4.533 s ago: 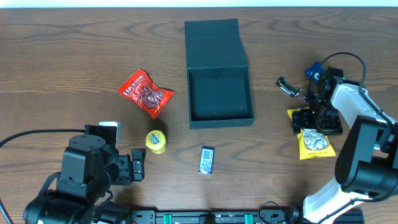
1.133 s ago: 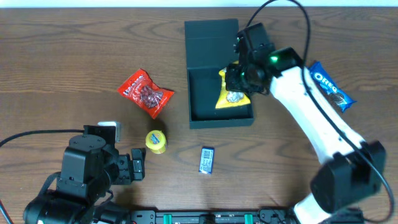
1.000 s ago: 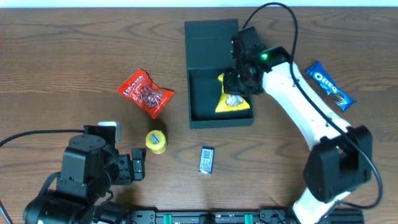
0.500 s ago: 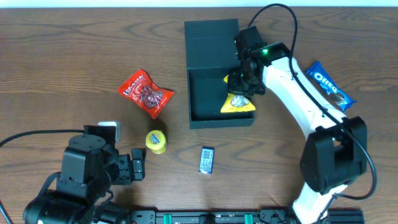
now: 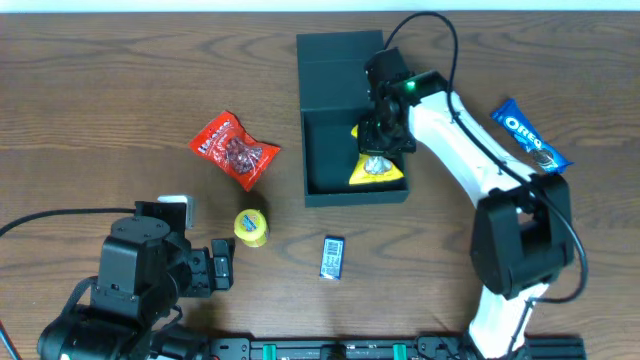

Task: Pack container
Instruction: 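Carry the yellow bag left into the black box and release, then move the left gripper to the red HACKS bag and grasp it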

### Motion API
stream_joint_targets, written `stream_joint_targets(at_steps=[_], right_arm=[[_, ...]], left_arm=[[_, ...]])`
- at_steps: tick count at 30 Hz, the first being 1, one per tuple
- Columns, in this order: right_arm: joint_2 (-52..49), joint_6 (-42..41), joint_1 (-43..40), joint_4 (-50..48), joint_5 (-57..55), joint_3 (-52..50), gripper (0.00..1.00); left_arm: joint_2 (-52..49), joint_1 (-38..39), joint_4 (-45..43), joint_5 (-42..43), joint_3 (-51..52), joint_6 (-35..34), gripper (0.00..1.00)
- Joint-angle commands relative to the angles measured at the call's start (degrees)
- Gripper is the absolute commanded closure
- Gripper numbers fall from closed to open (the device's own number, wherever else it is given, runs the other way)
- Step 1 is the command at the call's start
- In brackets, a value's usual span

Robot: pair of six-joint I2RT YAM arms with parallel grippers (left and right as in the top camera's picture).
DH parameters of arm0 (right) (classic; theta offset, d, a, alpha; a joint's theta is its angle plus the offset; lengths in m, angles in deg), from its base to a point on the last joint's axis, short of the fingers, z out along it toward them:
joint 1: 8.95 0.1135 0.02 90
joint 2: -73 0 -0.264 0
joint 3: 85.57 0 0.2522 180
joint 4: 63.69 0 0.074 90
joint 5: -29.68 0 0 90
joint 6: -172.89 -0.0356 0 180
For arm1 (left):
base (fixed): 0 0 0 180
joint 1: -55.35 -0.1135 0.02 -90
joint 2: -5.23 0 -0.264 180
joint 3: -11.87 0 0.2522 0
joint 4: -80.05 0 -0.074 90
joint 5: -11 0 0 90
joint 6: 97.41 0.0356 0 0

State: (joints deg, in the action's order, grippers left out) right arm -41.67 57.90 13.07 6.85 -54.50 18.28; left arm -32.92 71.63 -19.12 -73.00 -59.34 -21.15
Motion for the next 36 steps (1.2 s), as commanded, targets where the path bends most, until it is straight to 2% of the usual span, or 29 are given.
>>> stream_joint_targets(at_steps=[1,4,8,10,15,18,19,24,32,34,36], right_arm=[[-0.66,0.87,0.35,0.2,0.0,1.25,0.91],[-0.63,0.87,0.35,0.02,0.02,1.27,0.9],[-0.63,0.9,0.37,0.13,0.02,1.27,0.8],[-0.63,1.55,0.44,-0.09,0.28,1.27,0.72],[-0.61,1.6,0.81,-0.22,0.72,1.36,0.41],[-0.26,1.73,1.09,-0.2,2.71,1.95,0.09],[0.13,1.73,1.14,-0.2,3.52,2.32,0.02],[4.46,2.12,1.31,1.11,5.16,6.08,0.01],[16.59,8.35,0.94,6.97,4.66,10.05,0.01],[20.24,8.81,0.17,9.97,2.64,10.05,0.01],[23.41,8.87,-0.87,12.72,-0.92,10.05,0.01]], left_arm=[[-0.11,-0.17,-0.02,0.22,0.63,-0.66,0.05],[-0.11,-0.17,-0.04,0.2,0.63,-0.66,0.05],[-0.11,-0.17,-0.04,0.17,0.66,-0.66,0.05],[-0.11,-0.17,-0.04,0.15,0.74,-0.63,0.05],[-0.11,-0.17,-0.04,0.17,0.79,-0.63,0.05],[-0.11,-0.17,-0.04,-0.02,0.79,-0.61,0.05],[-0.11,-0.17,-0.04,-0.02,0.79,-0.61,0.05],[-0.11,-0.17,-0.85,0.02,0.79,-0.66,0.05],[-0.11,-0.17,-1.9,-0.13,0.79,-0.57,0.05],[-0.35,-0.17,-2.86,-2.34,0.83,-0.66,0.05],[-1.53,-0.17,-3.98,-4.96,0.83,-3.69,0.05]])
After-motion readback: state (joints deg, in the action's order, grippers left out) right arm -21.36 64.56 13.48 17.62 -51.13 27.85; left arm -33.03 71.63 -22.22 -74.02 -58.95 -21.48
